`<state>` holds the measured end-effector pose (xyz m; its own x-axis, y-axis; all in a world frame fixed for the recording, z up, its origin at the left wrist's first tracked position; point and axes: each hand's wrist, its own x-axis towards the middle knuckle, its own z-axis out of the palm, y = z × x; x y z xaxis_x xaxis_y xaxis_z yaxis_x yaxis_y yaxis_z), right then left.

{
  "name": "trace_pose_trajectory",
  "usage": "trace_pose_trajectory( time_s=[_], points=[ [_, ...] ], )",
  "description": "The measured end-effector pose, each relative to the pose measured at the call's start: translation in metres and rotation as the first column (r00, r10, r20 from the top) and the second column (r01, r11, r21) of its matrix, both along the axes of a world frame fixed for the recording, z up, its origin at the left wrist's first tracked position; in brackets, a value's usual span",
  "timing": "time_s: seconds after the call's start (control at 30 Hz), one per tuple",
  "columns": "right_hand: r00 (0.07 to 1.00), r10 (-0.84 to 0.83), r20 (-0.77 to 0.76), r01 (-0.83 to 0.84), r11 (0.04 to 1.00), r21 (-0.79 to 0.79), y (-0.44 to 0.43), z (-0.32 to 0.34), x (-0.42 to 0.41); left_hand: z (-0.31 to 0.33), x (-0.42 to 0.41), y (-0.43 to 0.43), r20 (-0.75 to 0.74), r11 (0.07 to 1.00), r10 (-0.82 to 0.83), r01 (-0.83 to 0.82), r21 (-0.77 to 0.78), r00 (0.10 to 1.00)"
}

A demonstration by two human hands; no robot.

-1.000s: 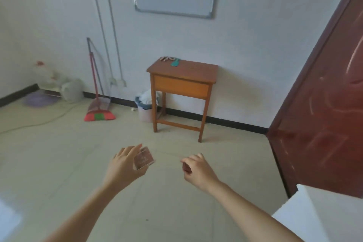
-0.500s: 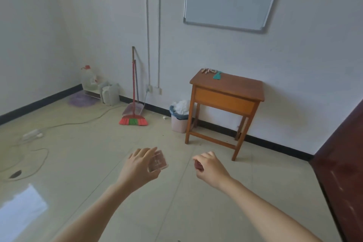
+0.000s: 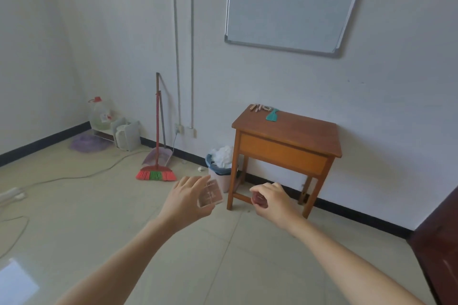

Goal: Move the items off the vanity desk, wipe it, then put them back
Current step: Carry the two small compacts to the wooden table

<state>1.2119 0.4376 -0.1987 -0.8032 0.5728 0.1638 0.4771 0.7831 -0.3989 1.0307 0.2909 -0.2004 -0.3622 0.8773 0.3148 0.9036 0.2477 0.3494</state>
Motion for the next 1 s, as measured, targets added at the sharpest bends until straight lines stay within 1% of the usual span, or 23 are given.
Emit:
trace_pose_trajectory(
  time_s=[0.1,0.23,0.37,0.5,0.57,0.67,0.77,0.87,1.0],
  points=[
    [0.999,0.039,0.005,-0.039,0.999,-0.026,0.038,-0.005,-0.018,-0.008,-0.008,0.035,0.057,1.0,0.021,-0.021,0.0,0.998],
    [0.996,0.078,0.031,-0.075,0.991,-0.108,0.08,-0.02,-0.042,-0.028,-0.026,0.075,0.1,0.998,0.038,-0.032,-0.058,0.994],
    [0.991,0.104,0.079,-0.094,0.988,-0.12,0.122,-0.032,-0.072,-0.038,-0.057,0.12,0.134,0.996,0.05,-0.039,-0.083,0.99],
    [0.992,0.092,0.083,-0.085,0.992,-0.088,0.172,-0.036,-0.111,-0.042,-0.103,0.177,0.149,0.997,0.033,-0.022,-0.073,0.988],
    [0.994,0.061,0.088,-0.053,0.995,-0.085,0.197,-0.034,-0.134,-0.042,-0.129,0.208,0.161,0.998,0.013,-0.003,-0.062,0.987],
    [0.995,0.01,0.098,-0.004,0.998,-0.06,0.239,-0.026,-0.165,-0.033,-0.168,0.26,0.133,0.997,-0.049,0.056,-0.054,0.99],
    [0.995,-0.051,0.081,0.054,0.998,-0.024,0.281,-0.015,-0.181,-0.024,-0.201,0.308,0.133,0.994,-0.08,0.089,-0.068,0.988],
    [0.984,-0.173,0.05,0.174,0.985,-0.021,0.325,-0.011,-0.181,-0.024,-0.223,0.357,0.148,0.991,-0.119,0.128,-0.051,0.982],
    [0.945,-0.313,0.095,0.32,0.945,-0.072,0.367,-0.03,-0.155,-0.042,-0.218,0.41,0.185,0.965,-0.198,0.225,-0.135,0.962]
  ],
)
